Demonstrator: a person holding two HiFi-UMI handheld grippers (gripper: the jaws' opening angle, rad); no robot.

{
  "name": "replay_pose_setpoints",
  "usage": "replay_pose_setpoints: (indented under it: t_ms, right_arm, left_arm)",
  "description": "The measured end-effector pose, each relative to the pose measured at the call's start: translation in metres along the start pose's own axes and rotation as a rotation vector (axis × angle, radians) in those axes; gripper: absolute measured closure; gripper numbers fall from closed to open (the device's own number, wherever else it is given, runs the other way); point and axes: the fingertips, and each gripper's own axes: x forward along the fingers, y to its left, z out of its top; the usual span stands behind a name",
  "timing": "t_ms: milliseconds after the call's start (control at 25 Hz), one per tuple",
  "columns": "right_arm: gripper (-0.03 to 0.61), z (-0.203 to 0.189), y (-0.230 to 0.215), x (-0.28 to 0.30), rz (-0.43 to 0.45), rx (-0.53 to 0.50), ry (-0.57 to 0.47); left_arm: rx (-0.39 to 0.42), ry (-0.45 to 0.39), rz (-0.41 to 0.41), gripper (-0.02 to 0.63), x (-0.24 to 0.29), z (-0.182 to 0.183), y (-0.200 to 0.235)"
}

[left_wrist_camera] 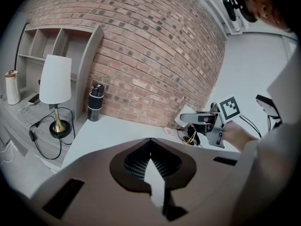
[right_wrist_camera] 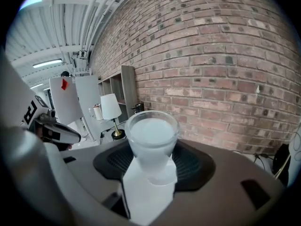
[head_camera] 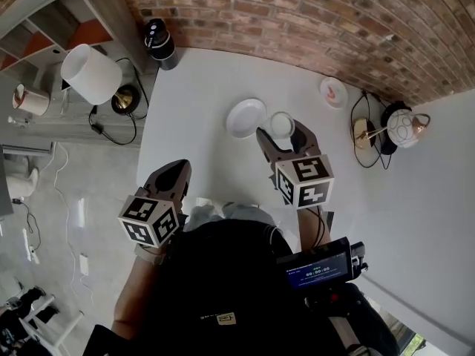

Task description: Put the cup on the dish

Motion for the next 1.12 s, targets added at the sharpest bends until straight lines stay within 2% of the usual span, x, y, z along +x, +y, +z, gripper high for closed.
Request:
replay_pose_setpoints:
  t_ms: [640,1120]
  right_arm:
    - [0.318,-0.024,-0.022,0.075,0.122,-0.053,0.049]
    - [0.318,-0.058,-0.041,0.126,0.134,-0.091,0.110]
  left_arm:
    - [-0.043,-0.006,0.161,0.609,0.008,0.001,0.006]
    - [-0.064,0.036,0.207,0.609,0.021,-0.006,0.009]
